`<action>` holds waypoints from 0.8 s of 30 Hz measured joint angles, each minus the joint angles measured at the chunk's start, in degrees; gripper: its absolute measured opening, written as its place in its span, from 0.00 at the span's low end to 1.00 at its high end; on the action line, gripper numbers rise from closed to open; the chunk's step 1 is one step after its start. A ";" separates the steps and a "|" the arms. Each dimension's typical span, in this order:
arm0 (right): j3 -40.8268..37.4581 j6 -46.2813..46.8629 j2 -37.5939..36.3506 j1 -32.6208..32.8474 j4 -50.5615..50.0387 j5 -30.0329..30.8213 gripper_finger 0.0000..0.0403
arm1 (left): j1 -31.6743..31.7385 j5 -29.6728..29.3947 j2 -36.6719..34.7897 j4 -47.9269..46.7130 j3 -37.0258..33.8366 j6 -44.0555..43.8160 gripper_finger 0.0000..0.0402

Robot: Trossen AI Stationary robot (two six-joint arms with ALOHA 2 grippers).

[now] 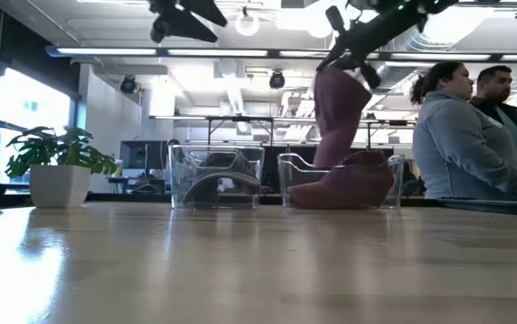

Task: Pick & Place hat
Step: Put the red cap into the right transparent bin

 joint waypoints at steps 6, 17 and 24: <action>0.00 0.81 5.62 0.45 2.67 -1.06 0.04 | 5.54 0.16 2.83 5.93 0.04 2.75 0.49; 0.00 -13.88 5.31 0.33 -16.96 3.76 0.06 | 7.15 3.39 10.83 15.50 -0.03 3.26 0.49; -2.96 -22.26 5.31 -0.07 -19.81 8.81 0.07 | 9.80 8.61 18.07 24.20 1.40 1.36 0.49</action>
